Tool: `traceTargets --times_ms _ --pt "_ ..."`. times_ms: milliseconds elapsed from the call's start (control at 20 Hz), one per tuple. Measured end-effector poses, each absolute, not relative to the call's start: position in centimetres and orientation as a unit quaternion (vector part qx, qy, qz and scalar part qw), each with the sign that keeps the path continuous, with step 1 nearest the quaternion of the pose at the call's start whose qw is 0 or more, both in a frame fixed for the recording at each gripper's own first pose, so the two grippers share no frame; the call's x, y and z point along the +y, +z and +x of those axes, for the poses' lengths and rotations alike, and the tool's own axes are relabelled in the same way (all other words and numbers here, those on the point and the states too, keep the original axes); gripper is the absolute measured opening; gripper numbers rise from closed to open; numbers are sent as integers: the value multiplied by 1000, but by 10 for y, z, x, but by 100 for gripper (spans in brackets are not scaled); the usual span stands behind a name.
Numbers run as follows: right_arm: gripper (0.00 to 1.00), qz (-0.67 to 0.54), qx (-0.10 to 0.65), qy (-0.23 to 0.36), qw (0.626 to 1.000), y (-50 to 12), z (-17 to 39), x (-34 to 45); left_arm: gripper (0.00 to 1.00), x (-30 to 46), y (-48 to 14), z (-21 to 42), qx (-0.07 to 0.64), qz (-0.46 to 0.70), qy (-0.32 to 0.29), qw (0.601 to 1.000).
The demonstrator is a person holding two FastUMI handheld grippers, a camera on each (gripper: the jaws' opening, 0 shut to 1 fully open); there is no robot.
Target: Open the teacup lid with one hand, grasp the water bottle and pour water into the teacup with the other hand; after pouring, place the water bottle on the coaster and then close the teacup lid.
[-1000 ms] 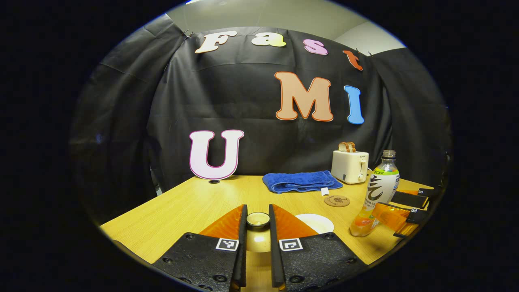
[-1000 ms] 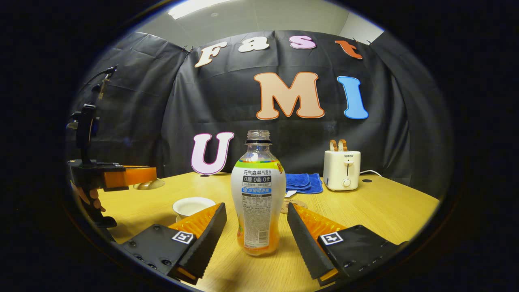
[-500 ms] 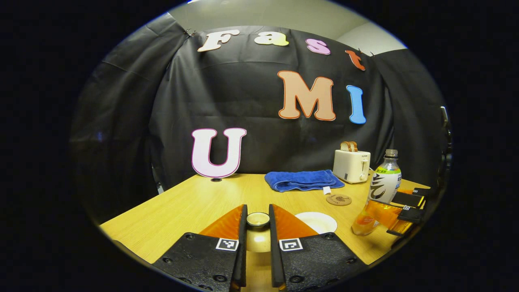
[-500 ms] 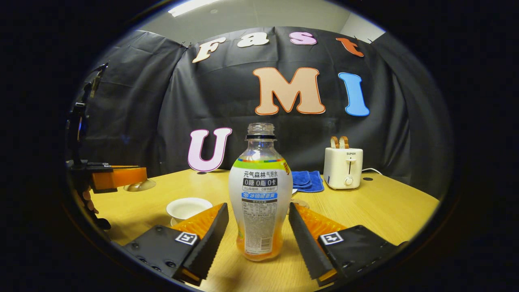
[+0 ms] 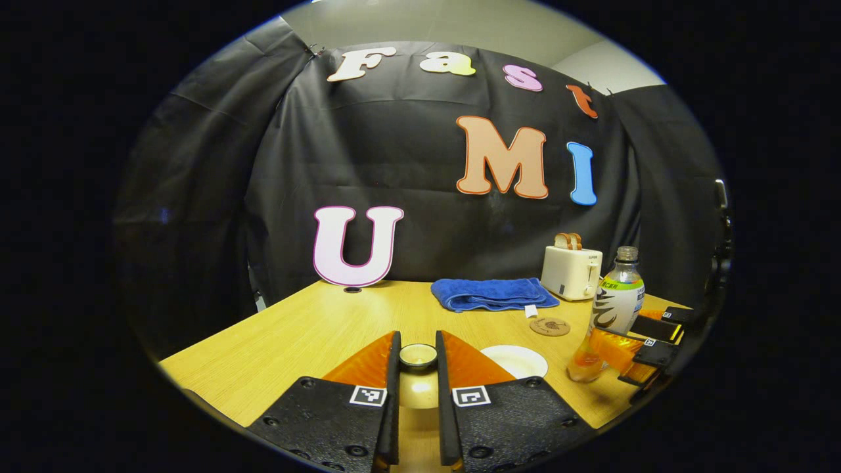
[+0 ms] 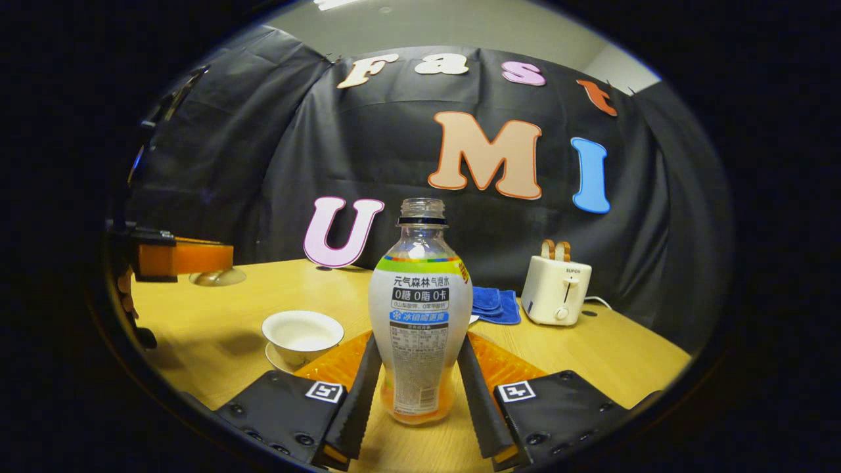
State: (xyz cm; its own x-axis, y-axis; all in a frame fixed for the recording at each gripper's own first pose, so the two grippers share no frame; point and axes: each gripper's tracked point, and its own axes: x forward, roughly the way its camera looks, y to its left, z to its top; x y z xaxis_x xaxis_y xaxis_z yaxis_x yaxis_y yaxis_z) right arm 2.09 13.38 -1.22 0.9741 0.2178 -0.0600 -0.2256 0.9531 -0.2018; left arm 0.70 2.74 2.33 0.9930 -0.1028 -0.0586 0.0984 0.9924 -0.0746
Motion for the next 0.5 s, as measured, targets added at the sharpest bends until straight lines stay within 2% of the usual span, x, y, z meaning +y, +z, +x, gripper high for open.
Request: traceTargets --times_ms 200,500 --pt "70 -140 11 117 983 -12 23 141 20 40 25 9 33 -37 -41 998" --pt "70 -254 5 94 963 -12 36 133 22 52 27 7 34 -43 -33 998"
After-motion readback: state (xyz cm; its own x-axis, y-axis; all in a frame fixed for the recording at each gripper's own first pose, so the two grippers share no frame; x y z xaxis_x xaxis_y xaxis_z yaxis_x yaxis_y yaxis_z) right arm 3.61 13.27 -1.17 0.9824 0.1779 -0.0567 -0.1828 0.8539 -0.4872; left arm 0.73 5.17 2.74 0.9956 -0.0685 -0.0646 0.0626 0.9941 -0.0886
